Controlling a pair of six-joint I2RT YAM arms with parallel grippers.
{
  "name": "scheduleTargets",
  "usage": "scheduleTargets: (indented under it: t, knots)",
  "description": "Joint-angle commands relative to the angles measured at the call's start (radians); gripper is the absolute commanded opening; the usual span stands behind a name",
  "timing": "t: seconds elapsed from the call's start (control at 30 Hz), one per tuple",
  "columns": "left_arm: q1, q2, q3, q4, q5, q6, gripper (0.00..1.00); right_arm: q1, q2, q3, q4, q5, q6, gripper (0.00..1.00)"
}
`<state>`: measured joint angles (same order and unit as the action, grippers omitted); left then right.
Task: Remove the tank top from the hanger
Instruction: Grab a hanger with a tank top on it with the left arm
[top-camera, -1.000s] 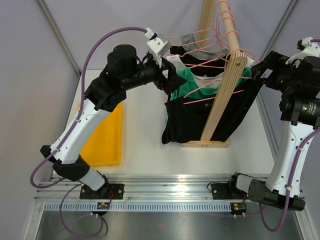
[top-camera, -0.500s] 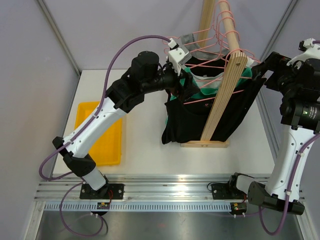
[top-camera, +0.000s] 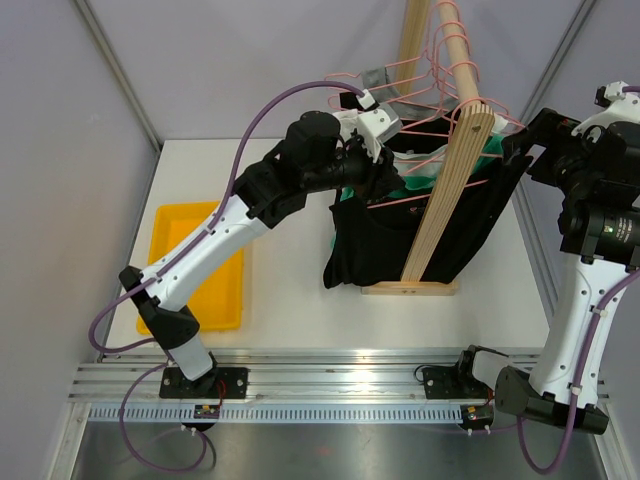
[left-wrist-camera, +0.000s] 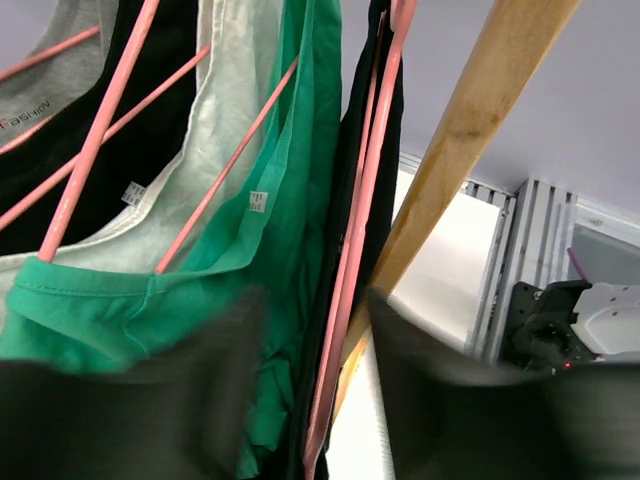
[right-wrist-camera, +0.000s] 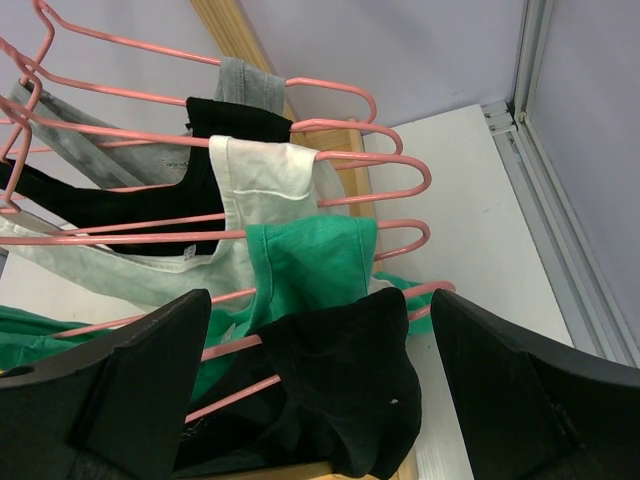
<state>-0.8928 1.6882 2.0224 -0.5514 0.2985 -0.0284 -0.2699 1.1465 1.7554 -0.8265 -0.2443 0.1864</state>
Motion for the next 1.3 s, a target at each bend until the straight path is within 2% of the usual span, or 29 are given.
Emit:
scheduleTargets:
  t: [0.0, 0.13, 0.27, 0.53, 0.7, 0.93, 1.07, 1.27]
  knots:
    - [-0.008, 0.011, 0.039, 0.031, -0.004, 0.009, 0.30, 0.008, -0.019, -0.002, 0.044, 0.016, -0.016, 1.00]
    - [-0.009, 0.027, 0.050, 0.033, 0.013, 0.002, 0.18, 0.008, -0.022, -0.005, 0.044, 0.017, -0.015, 0.99]
    - [-0.012, 0.030, 0.052, 0.041, 0.021, -0.001, 0.00, 0.008, -0.030, -0.011, 0.044, 0.025, -0.018, 0.99]
    - [-0.038, -0.050, 0.016, 0.126, -0.128, 0.007, 0.00, 0.008, -0.045, -0.033, 0.046, 0.036, -0.022, 0.99]
    - [-0.038, -0.074, 0.033, 0.126, -0.111, 0.005, 0.00, 0.009, -0.045, -0.037, 0.047, 0.031, -0.021, 0.99]
    - [-0.038, -0.137, -0.033, 0.173, -0.108, -0.002, 0.00, 0.009, -0.044, -0.037, 0.047, 0.028, -0.019, 1.00]
    - [-0.038, -0.194, -0.083, 0.179, -0.121, 0.004, 0.00, 0.009, -0.045, -0.036, 0.047, 0.025, -0.015, 0.99]
    - [-0.038, -0.340, -0.260, 0.218, -0.145, 0.004, 0.00, 0.011, -0.044, -0.034, 0.049, 0.023, -0.015, 0.99]
